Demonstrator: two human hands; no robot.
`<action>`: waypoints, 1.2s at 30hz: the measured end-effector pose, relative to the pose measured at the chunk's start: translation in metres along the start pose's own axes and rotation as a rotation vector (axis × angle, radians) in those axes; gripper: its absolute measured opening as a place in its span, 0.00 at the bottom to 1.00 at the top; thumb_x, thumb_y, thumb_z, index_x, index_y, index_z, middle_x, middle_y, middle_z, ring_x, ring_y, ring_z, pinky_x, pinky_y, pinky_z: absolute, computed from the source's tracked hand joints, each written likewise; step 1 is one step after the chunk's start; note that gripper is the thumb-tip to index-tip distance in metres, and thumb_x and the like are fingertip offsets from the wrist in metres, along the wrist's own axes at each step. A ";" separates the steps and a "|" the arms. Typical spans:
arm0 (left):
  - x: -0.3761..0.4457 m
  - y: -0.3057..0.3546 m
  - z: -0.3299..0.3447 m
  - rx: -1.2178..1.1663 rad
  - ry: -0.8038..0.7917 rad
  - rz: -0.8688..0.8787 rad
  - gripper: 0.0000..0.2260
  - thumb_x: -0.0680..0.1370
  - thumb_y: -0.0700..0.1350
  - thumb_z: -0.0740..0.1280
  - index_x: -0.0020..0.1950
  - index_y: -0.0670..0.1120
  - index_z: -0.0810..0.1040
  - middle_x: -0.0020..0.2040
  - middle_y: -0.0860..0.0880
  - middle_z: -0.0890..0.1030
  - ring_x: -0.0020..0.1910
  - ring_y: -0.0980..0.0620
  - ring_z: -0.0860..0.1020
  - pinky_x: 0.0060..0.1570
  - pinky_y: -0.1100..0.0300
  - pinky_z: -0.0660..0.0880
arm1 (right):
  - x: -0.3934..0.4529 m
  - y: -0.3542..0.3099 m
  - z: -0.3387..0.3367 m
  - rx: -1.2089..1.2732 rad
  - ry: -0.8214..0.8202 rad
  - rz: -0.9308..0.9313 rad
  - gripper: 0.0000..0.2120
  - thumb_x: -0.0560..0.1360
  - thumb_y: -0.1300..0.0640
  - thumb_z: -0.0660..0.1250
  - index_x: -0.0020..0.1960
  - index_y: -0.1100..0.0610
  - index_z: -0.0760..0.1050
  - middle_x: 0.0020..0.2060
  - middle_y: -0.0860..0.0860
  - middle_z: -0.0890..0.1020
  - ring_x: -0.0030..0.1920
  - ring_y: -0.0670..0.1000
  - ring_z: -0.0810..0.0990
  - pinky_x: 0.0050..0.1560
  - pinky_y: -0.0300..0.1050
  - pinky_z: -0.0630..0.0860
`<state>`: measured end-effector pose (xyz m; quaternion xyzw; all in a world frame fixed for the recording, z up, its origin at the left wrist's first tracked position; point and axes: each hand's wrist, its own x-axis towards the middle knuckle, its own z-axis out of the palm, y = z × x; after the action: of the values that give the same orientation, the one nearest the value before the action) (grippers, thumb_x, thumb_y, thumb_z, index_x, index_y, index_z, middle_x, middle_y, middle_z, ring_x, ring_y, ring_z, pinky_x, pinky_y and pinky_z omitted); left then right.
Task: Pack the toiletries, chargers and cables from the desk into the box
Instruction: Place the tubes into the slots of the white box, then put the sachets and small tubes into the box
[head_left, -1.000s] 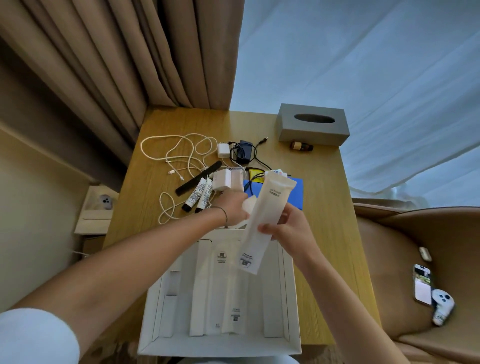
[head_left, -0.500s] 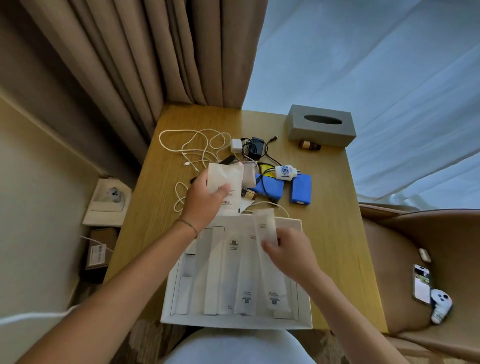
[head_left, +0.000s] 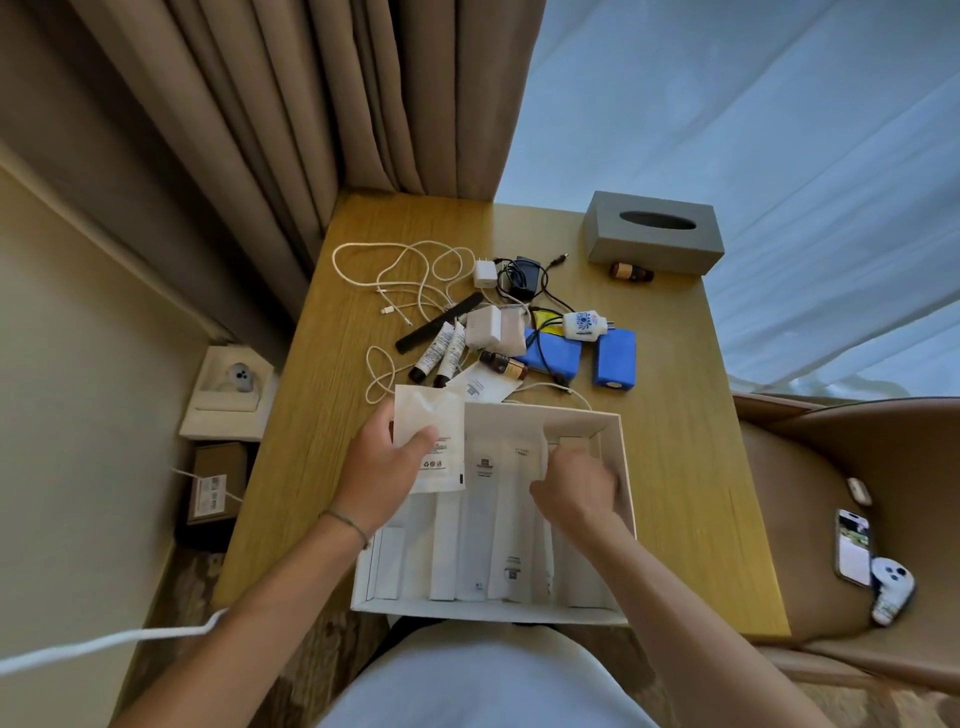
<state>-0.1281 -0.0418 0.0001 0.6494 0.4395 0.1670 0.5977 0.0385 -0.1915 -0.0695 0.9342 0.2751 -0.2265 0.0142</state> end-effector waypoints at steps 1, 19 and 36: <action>-0.001 -0.002 -0.001 0.032 -0.005 0.002 0.11 0.79 0.40 0.69 0.52 0.57 0.77 0.48 0.53 0.84 0.46 0.55 0.84 0.42 0.58 0.81 | 0.000 -0.001 0.001 -0.046 0.005 0.003 0.07 0.70 0.58 0.69 0.35 0.51 0.74 0.29 0.47 0.76 0.30 0.49 0.76 0.30 0.42 0.75; -0.001 -0.025 0.019 0.503 -0.344 -0.040 0.13 0.67 0.45 0.79 0.47 0.51 0.78 0.46 0.53 0.83 0.45 0.53 0.82 0.43 0.55 0.82 | -0.004 -0.006 -0.002 -0.067 -0.099 -0.077 0.10 0.78 0.56 0.60 0.38 0.53 0.73 0.32 0.48 0.75 0.35 0.50 0.76 0.31 0.42 0.68; 0.003 -0.079 0.078 1.172 -0.519 0.279 0.19 0.74 0.56 0.72 0.62 0.52 0.76 0.56 0.49 0.78 0.58 0.47 0.74 0.47 0.54 0.72 | -0.023 0.003 -0.060 0.350 0.268 -0.193 0.09 0.78 0.54 0.64 0.46 0.52 0.83 0.35 0.44 0.83 0.33 0.45 0.79 0.31 0.43 0.76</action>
<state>-0.0985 -0.0966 -0.0916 0.9376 0.2110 -0.1863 0.2040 0.0478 -0.1969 -0.0056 0.9136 0.3189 -0.1451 -0.2062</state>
